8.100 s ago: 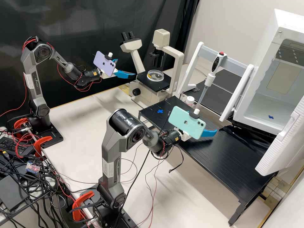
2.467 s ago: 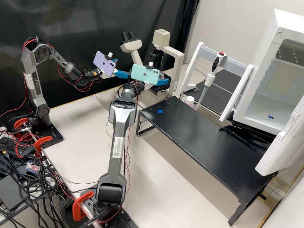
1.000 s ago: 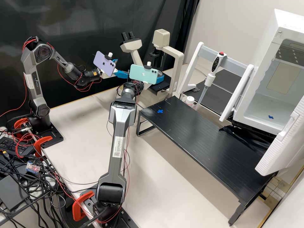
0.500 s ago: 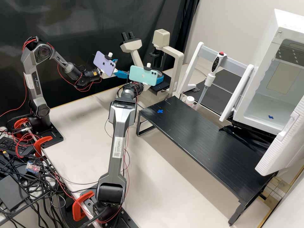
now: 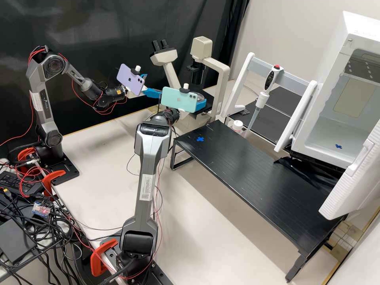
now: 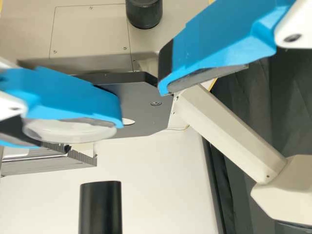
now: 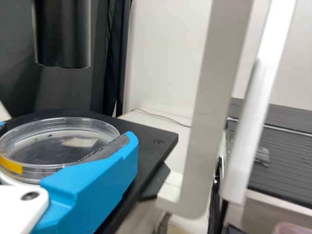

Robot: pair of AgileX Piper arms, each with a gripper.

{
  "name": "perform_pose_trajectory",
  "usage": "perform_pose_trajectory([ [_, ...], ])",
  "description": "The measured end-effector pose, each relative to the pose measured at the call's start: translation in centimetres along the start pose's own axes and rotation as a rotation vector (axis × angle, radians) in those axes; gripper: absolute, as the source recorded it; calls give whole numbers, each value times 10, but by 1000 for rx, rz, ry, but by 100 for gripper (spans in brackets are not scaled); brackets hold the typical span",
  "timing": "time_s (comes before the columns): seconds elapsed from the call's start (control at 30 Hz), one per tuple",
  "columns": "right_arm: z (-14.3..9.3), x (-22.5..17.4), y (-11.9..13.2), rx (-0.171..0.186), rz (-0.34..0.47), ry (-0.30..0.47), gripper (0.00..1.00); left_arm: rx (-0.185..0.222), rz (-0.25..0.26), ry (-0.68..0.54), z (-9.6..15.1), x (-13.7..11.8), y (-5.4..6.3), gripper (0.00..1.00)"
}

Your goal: Move the petri dish to the bench

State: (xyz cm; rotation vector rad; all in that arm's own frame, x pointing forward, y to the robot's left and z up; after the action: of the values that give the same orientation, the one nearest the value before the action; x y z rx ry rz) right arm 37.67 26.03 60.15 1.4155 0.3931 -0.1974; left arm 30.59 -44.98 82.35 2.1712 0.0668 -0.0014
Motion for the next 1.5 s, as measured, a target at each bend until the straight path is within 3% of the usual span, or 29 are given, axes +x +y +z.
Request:
perform_pose_trajectory([
  [0.1, 4, -22, 1, -20, 3, 15, 0, 0, 0, 0, 0, 0, 0, 100],
  [0.17, 2, -36, 4, 0, 6, 28, 0, 0, 0, 0, 0, 0, 0, 100],
  [0.27, -2, -52, 7, -5, 6, 55, 0, 0, 0, 0, 0, 0, 0, 100],
  [0.37, 3, -79, 8, -33, 31, 84, 0, 0, 0, 0, 0, 0, 0, 100],
  [0.53, 12, -112, 12, -23, 38, 105, 0, 0, 0, 0, 0, 0, 0, 100],
  [0.6, 25, -126, 10, -36, 34, 98, 0, 0, 0, 0, 0, 0, 0, 100],
  [0.77, 51, -152, 13, -4, 69, 83, 0, 0, 0, 0, 0, 0, 0, 100],
  [0.87, 73, -164, 18, -34, 124, 89, 0, 0, 0, 0, 0, 0, 0, 100],
  [1.0, 99, -174, 24, -12, 186, 46, 0, 0, 0, 0, 0, 0, 0, 100],
  [1.1, 117, -180, 26, -31, 209, 50, 0, 0, 0, 0, 0, 0, 0, 100],
  [1.27, 136, -190, 27, -10, 236, 29, 0, 0, 0, 0, 0, 0, 0, 100],
  [1.5, 140, -192, 23, 15, 239, 44, 0, 0, 0, 0, 0, 0, 0, 100],
])
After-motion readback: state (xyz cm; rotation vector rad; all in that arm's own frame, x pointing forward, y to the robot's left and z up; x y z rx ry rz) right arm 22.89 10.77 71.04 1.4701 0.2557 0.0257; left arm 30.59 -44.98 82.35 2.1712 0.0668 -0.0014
